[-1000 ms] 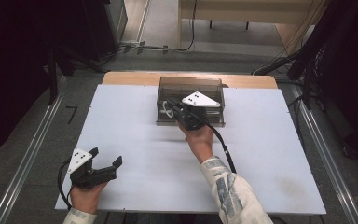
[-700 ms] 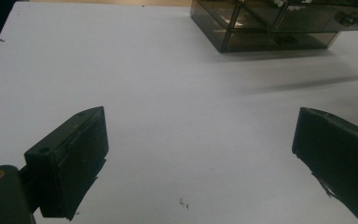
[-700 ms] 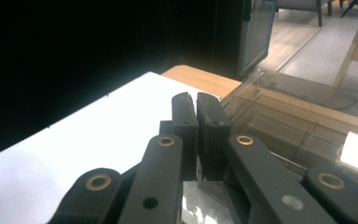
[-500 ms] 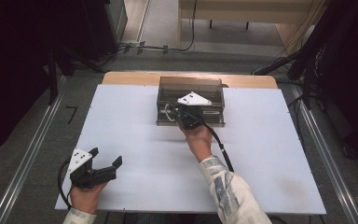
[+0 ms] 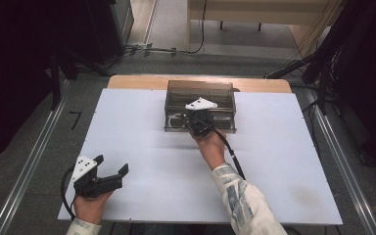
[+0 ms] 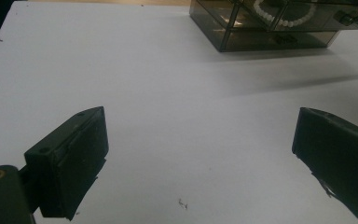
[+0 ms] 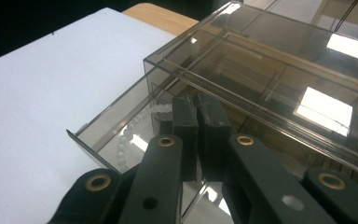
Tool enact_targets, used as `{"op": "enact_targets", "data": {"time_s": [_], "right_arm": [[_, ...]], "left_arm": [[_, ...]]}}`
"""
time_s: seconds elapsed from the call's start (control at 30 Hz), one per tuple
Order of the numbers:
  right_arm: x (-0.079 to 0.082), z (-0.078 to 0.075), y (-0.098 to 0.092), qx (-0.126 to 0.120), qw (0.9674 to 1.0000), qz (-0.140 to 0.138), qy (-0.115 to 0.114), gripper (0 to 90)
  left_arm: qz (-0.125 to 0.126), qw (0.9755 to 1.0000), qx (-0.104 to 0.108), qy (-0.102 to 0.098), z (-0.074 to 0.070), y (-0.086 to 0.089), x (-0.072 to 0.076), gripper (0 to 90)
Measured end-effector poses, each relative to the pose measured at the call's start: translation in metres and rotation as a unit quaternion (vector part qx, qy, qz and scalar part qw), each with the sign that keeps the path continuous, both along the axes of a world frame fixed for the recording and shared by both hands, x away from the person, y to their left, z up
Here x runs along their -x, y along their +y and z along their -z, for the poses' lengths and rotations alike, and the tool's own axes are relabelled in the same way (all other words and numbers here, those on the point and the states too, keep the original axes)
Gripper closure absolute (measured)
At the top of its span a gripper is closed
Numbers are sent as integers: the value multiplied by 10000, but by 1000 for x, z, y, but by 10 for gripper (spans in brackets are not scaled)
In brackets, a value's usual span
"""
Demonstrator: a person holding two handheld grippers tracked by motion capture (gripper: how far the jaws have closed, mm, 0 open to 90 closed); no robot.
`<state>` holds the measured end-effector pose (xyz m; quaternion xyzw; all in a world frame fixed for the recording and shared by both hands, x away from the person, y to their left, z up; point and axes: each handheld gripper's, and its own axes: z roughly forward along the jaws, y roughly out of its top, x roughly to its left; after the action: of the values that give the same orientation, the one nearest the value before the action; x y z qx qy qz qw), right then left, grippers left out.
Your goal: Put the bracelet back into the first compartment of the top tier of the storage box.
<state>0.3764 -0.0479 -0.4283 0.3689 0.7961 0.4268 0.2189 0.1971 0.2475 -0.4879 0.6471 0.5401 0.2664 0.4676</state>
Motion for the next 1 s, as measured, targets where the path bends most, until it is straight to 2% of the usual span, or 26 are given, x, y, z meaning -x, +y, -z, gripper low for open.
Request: {"op": "enact_targets", "data": {"time_s": [0.3,0.5,0.63,1.0], "right_arm": [[0,3,2,154,9999,-60,47,837],[0,1,0,22,9999,-76,84,756],[-1,0,-1,-25,9999,-104,82,757],[1,1,3,-116,9995,-273,-102,758]], "left_arm": [[5,10000,-7,-5,0,0,0,39],[3,10000,-6,-2,0,0,0,39],[3,10000,-13,-6,0,0,0,39],[3,10000,-11,-9,0,0,0,39]]}}
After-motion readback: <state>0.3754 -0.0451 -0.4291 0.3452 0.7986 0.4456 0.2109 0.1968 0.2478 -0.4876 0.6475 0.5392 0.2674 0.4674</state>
